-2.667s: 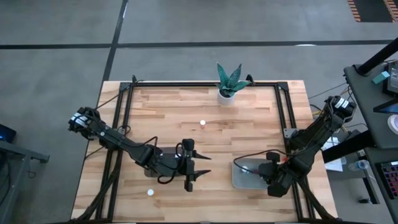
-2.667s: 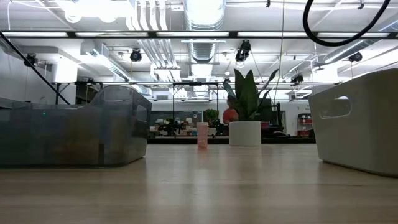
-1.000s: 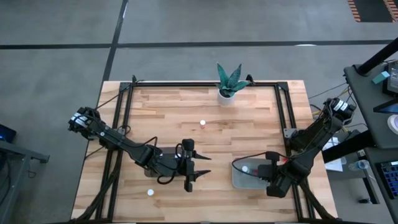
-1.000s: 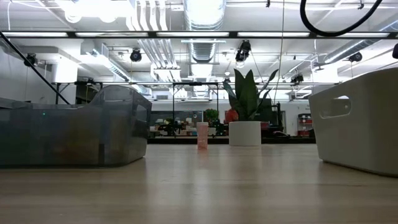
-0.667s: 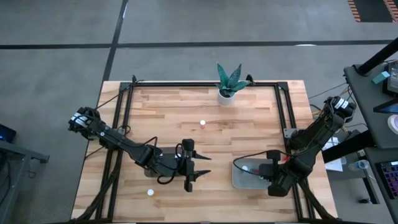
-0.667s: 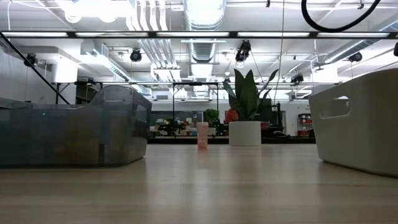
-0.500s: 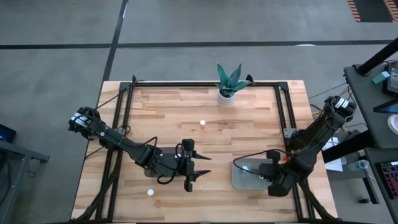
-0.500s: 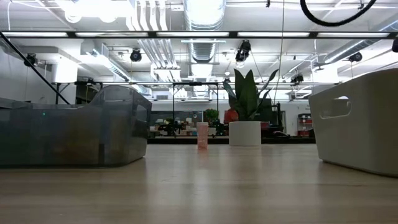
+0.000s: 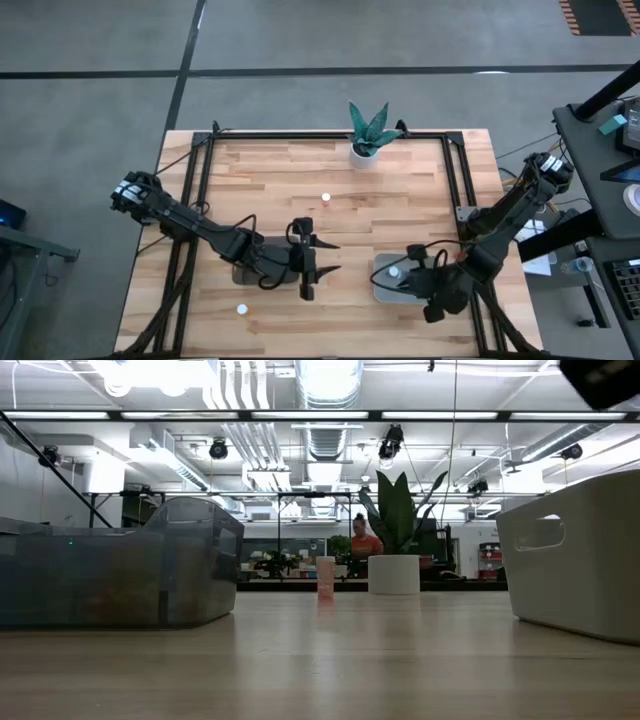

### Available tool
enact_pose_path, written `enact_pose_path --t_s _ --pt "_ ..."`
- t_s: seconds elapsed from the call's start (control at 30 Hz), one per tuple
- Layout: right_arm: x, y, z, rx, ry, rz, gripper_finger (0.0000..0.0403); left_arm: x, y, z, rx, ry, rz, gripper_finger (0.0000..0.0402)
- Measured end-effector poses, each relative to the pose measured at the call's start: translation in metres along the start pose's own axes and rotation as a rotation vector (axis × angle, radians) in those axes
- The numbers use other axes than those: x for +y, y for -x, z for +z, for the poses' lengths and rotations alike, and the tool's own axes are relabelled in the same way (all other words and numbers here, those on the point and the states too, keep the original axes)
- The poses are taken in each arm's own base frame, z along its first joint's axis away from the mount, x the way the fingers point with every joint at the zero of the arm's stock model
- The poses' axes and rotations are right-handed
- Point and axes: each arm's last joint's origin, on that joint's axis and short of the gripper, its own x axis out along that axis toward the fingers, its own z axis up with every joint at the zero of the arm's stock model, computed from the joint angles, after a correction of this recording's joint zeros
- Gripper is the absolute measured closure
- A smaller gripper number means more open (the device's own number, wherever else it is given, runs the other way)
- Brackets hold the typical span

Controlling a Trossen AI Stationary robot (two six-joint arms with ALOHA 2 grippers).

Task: Pick and place medicine bottles into bin by pill shape (circle, oval)
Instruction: Put the pink capsule bottle into the gray bin

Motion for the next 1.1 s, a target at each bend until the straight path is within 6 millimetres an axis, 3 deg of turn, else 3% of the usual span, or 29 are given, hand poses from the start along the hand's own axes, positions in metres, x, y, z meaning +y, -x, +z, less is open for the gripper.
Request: enact_pose_path --t_s 0.33,0.53,0.83,0.97,1.1 --pt "-0.030 -0.010 0.018 -0.153 0.173 -0.055 0.0394 0.029 -0.014 -0.018 0.156 0.108 0.085 0.0223" --pt "-0.064 -0.017 0.031 -0.215 0.108 -0.137 0.0394 0.042 -0.016 -0.028 0.256 0.112 0.126 0.0250" --pt "-0.131 -0.031 0.044 -0.220 -0.091 -0.221 0.0394 0.057 0.018 -0.017 0.324 0.015 0.162 0.0272" --pt "-0.150 -0.036 0.052 -0.216 -0.137 -0.223 0.0394 0.060 0.031 -0.015 0.296 -0.042 0.146 0.0272" --pt "-0.163 -0.044 0.064 -0.200 -0.152 -0.228 0.0394 0.062 0.038 -0.027 0.234 -0.076 0.140 0.0272"
